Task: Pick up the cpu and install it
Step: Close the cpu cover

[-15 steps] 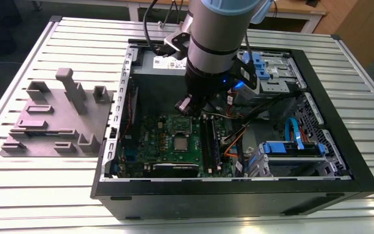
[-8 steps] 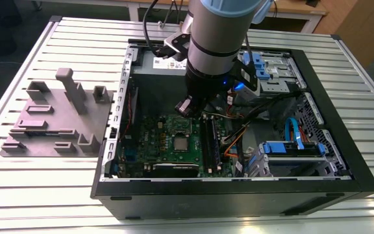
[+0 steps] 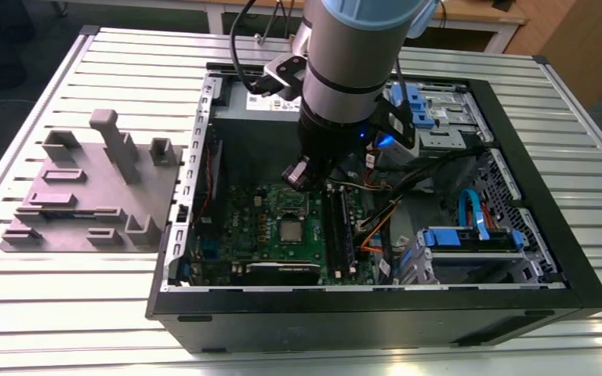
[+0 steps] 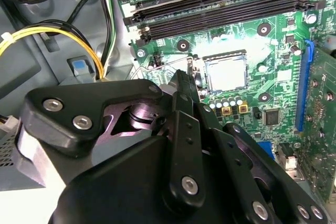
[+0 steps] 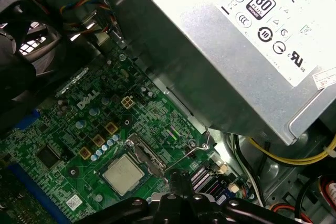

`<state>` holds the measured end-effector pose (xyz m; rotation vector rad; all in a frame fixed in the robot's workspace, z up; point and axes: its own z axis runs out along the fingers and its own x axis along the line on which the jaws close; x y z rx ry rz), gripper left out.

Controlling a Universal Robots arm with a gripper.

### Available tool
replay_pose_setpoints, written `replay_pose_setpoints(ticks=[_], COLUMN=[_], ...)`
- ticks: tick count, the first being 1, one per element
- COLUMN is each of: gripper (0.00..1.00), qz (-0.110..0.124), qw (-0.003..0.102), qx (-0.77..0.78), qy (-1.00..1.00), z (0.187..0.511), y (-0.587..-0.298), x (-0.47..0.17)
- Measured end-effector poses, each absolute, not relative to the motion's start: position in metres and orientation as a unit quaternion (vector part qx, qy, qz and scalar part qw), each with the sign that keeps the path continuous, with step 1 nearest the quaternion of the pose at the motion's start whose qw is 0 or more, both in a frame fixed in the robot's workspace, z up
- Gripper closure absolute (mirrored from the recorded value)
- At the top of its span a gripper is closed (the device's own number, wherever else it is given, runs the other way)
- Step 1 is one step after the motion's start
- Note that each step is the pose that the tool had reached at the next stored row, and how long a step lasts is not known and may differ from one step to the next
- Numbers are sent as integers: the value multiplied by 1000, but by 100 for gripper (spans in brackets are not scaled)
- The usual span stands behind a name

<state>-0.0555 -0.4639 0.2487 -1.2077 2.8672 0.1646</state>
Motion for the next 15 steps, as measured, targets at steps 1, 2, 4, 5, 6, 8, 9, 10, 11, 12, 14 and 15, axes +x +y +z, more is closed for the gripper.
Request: replay_pose_setpoints(ticks=[1, 2, 4, 5, 6, 8, 9, 10, 11, 12, 14, 15], gripper=[90, 90, 90, 90, 90, 90, 90, 90, 90, 90, 90, 90], qz=[53, 53, 53, 53, 53, 53, 53, 53, 53, 53, 53, 53], qw=[13, 13, 13, 13, 13, 13, 13, 13, 13, 13, 13, 13], qx=[-388, -388, -388, -388, -388, -388, -388, -388, -388, -388, -388, -388], qy=[920, 920, 920, 920, 920, 920, 920, 920, 920, 920, 920, 920], z=[249, 249, 249, 249, 249, 249, 249, 249, 249, 249, 249, 249], y=[-464, -464, -465, -465, -466, -466, -467, -467, -467, -467, -468, -468], x=[-56, -56, -56, -56, -56, -56, -56, -56, -56, -56, -56, -56])
